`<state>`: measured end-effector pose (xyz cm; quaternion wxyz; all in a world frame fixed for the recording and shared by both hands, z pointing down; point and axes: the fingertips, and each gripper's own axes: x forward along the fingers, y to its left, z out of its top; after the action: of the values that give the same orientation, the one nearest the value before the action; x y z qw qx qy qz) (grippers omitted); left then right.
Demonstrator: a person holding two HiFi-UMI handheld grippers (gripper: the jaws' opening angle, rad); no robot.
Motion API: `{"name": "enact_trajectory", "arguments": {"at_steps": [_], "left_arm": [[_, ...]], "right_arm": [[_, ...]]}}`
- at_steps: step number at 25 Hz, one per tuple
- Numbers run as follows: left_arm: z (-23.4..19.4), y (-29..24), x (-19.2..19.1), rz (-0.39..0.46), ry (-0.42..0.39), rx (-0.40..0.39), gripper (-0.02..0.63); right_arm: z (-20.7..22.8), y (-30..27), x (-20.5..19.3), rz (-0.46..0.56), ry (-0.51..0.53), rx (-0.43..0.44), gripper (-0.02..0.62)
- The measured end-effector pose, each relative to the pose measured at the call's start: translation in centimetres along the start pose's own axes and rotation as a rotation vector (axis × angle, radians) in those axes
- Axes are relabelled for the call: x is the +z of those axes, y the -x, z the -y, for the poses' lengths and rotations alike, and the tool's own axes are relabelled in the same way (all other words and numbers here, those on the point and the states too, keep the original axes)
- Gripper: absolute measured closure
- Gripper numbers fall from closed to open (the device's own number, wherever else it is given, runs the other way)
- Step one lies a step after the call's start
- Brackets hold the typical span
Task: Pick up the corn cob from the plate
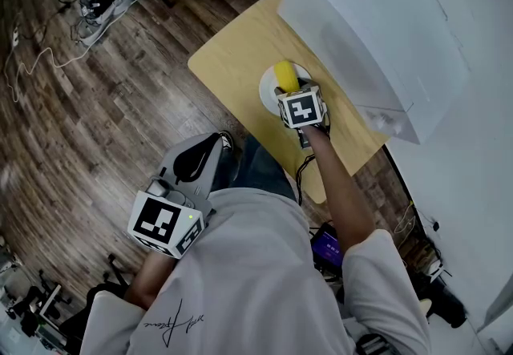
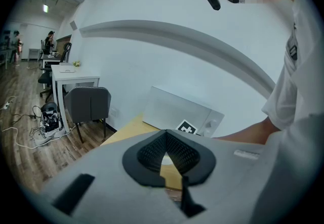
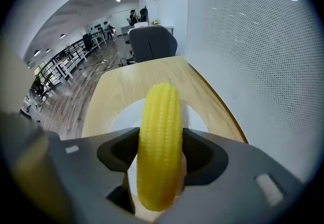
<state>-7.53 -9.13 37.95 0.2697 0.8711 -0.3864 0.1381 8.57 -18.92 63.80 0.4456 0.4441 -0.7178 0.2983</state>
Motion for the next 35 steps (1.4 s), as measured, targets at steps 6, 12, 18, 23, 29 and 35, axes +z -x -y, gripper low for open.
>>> {"name": "enact_trajectory", "arguments": {"at_steps": [6,12,18,23,29,35], "left_arm": [[0.0,0.0,0.0,-0.002,-0.003,-0.001,0.612],[0.2,0.0,-0.2,-0.005,-0.007,-0.008,0.612],[0.1,0.5,-0.2,-0.002,-0.009,-0.005,0.612],[-0.2,0.9,-0.3,0.003,-0.006,0.003,0.612],[-0.5,1.2,-0.3,0.004,-0.005,0.006,0.612],[-0.8,1.4,-0.3,0.002,-0.008,0.007,0.612]], "right_arm": [[0.0,0.2,0.3,0.003,0.013,-0.005,0.321],[0.0,0.1,0.1,-0.016,-0.006,0.001,0.321],[0.1,0.1,0.0,-0.013,-0.037,-0.006,0.331],[0.2,0.2,0.1,-0.009,-0.078,-0.003,0.331],[0.1,0.4,0.1,-0.009,-0.121,0.015,0.331],[0.1,0.7,0.1,-0.004,-0.153,0.027,0.331]]}}
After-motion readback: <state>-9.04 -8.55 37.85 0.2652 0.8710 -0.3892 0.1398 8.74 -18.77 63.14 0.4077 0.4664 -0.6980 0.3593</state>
